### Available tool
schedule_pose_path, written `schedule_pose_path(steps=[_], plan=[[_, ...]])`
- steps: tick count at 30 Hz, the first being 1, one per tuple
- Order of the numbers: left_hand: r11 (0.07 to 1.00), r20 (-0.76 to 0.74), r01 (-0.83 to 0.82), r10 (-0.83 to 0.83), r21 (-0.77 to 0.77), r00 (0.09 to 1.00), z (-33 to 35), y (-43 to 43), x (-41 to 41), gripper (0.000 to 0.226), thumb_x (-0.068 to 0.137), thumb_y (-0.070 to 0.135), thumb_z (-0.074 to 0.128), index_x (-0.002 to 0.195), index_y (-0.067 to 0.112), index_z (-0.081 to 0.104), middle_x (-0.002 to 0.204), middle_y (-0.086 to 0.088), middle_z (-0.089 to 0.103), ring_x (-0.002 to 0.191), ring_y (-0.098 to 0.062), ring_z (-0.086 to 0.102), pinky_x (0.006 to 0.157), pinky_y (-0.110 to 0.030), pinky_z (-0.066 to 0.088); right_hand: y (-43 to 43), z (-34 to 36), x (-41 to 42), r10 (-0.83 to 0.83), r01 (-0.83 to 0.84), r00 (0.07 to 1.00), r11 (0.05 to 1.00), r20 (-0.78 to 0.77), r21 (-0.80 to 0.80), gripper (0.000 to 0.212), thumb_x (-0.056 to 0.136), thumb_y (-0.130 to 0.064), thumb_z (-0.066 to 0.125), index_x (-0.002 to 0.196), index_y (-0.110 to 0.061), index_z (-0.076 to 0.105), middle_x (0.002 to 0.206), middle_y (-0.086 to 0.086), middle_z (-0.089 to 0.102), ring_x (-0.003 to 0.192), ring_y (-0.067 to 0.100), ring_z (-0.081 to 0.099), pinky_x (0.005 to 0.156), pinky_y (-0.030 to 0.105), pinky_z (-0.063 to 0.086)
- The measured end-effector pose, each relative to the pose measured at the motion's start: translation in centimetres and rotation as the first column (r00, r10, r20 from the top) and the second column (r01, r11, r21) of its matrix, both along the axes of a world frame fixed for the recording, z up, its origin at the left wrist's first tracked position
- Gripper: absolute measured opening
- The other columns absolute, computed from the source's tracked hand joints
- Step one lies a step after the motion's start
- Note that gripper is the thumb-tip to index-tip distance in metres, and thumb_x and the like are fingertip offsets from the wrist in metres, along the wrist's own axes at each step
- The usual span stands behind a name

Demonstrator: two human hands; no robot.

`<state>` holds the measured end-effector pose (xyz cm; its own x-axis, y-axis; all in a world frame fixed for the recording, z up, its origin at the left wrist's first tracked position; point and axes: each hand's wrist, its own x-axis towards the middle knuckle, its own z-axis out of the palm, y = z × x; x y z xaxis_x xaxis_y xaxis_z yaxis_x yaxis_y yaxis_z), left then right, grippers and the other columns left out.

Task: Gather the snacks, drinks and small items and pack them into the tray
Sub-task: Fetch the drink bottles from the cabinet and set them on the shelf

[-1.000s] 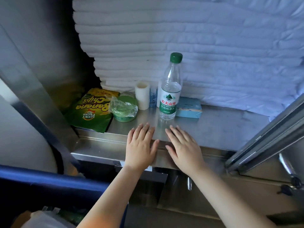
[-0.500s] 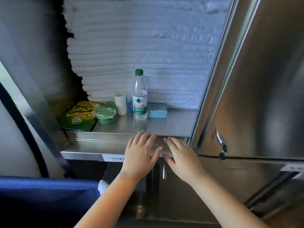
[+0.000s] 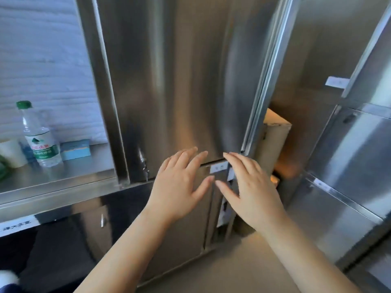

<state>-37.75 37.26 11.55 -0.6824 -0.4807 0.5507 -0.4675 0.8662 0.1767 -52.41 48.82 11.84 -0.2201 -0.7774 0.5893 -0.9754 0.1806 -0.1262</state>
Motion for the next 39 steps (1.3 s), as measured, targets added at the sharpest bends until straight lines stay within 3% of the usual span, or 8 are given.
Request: schedule_pose_path(steps=[5,11,19,27,34,39], plan=[[0.978,-0.039,0.208,-0.208,-0.016,0.977,2.3,6.4,-7.9,0.057,0.091,0.055,0.031,0.136,0.024,0.046,0.139,0.001,0.048,0.128,-0.019,0.043,0.105,-0.035,0.033,8.6,1.9,-5.3,-0.194,0.194,0.981,0.98,0.007,-0.05,0.065,0.089,-0.061,0.03,0.139,-0.02,0.041,0.139,-0.004,0.047,0.126,0.014,0.042,0.103,0.028,0.036],[0.899,0.007,0.436,-0.436,-0.037,0.9,3.4,12.3,-16.0,0.057,0.092,0.055,0.032,0.141,0.027,0.039,0.145,0.003,0.04,0.134,-0.015,0.034,0.111,-0.033,0.027,17.3,2.4,-10.4,-0.419,0.423,0.906,0.904,0.057,-0.069,0.065,0.088,-0.062,0.034,0.14,-0.022,0.038,0.14,-0.004,0.044,0.128,0.016,0.042,0.104,0.033,0.037],[0.732,0.075,0.681,-0.679,-0.014,0.731,1.9,20.0,-29.0,0.057,0.091,0.055,0.035,0.139,0.025,0.043,0.144,0.0,0.042,0.132,-0.018,0.037,0.109,-0.036,0.03,28.3,0.9,-17.1,-0.705,0.712,0.696,0.702,0.136,-0.002,0.062,0.089,-0.054,0.046,0.142,-0.023,0.036,0.142,-0.006,0.041,0.13,0.009,0.031,0.103,0.023,0.023],[0.642,0.114,0.766,-0.759,-0.037,0.641,1.0,22.3,-42.4,0.061,0.091,0.061,0.028,0.144,0.031,0.032,0.149,0.005,0.033,0.137,-0.015,0.029,0.111,-0.035,0.025,32.1,1.6,-27.2,-0.867,0.86,0.49,0.498,0.092,0.114,0.069,0.087,-0.062,0.036,0.147,-0.028,0.025,0.151,-0.009,0.03,0.138,0.009,0.024,0.111,0.026,0.02],[0.59,0.165,0.807,-0.796,0.001,0.582,-1.3,23.0,-52.7,0.063,0.091,0.061,0.025,0.147,0.031,0.024,0.153,0.006,0.027,0.14,-0.013,0.022,0.114,-0.034,0.018,33.2,-0.7,-35.4,-0.895,0.886,0.421,0.44,0.146,0.147,0.076,0.082,-0.068,0.024,0.147,-0.028,0.025,0.151,-0.01,0.03,0.138,0.008,0.025,0.111,0.026,0.02],[0.533,0.155,0.846,-0.837,0.009,0.525,-0.9,27.6,-59.4,0.061,0.092,0.058,0.034,0.145,0.028,0.029,0.151,0.004,0.032,0.138,-0.016,0.028,0.112,-0.035,0.02,37.2,-1.0,-40.3,-0.918,0.918,0.36,0.38,0.164,0.114,0.074,0.083,-0.066,0.029,0.144,-0.024,0.033,0.146,-0.007,0.038,0.135,0.012,0.032,0.109,0.028,0.025]])
